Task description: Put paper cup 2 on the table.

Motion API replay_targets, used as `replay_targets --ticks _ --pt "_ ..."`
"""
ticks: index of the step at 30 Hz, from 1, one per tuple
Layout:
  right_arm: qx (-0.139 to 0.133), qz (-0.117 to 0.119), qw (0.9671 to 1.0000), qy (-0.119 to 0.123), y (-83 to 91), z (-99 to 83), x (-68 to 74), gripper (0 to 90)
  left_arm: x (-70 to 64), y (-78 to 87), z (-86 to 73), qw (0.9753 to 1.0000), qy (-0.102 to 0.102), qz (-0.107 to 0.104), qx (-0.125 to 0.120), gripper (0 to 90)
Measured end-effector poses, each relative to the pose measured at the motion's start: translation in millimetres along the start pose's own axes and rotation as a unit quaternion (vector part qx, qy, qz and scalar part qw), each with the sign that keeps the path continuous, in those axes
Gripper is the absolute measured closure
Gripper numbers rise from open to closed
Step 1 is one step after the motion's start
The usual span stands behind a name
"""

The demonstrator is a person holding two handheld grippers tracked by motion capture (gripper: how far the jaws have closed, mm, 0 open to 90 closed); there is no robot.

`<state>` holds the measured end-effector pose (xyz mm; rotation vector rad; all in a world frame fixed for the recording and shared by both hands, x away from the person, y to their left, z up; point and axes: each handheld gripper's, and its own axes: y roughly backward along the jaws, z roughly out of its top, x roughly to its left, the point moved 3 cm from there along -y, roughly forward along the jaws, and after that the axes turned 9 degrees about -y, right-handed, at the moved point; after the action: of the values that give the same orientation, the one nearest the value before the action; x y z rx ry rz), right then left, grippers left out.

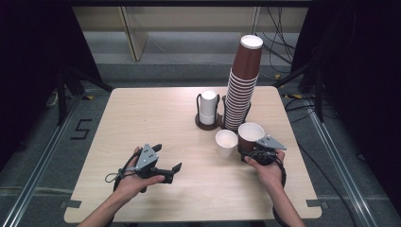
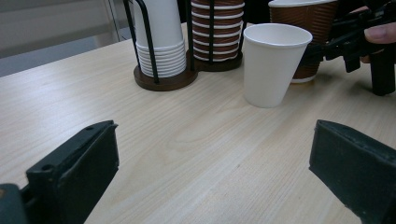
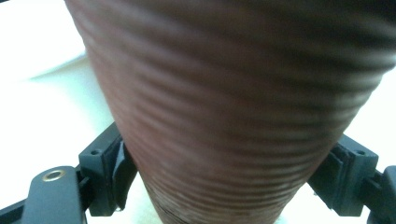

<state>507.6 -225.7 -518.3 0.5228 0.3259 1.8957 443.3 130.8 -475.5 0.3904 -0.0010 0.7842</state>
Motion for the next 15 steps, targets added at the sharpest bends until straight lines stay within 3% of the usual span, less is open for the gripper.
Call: replay_targets --ticks 1,4,8,9,11,12,15 --pt "0.007 -0.006 0.9999 0.005 0.2 -0.4 -0.2 19.1 0.1 0.0 -0.1 1.0 0.0 0.0 0.0 1.0" --pt "0.008 0.009 0.9997 0.023 0.6 0.3 0.0 18.7 0.4 -0.4 -0.3 1.0 0.001 0.0 -0.001 1.0" --pt "0.024 0.011 0.9995 0.014 0.1 -1.0 3.8 17.5 -0.2 -0.7 -0.6 1.0 0.0 -0.001 -0.003 1.0" --pt "0.022 0.011 0.9994 0.026 -0.3 -0.1 2.1 16.7 -0.3 -1.0 -0.7 1.0 0.0 -0.002 -0.004 1.0" --pt "0.022 0.007 0.9994 0.024 -0.9 -0.1 2.1 14.8 -0.7 -1.3 -1.0 1.0 0.0 -0.003 -0.004 1.0" --pt "0.024 0.005 0.9997 0.006 -0.8 -1.1 4.3 14.1 -0.8 -0.4 -0.9 1.0 -0.001 -0.001 0.002 1.0" --pt "0.024 0.002 0.9997 0.004 -0.2 -1.1 2.7 9.9 -0.8 -0.9 -1.1 1.0 0.001 -0.003 -0.004 1.0"
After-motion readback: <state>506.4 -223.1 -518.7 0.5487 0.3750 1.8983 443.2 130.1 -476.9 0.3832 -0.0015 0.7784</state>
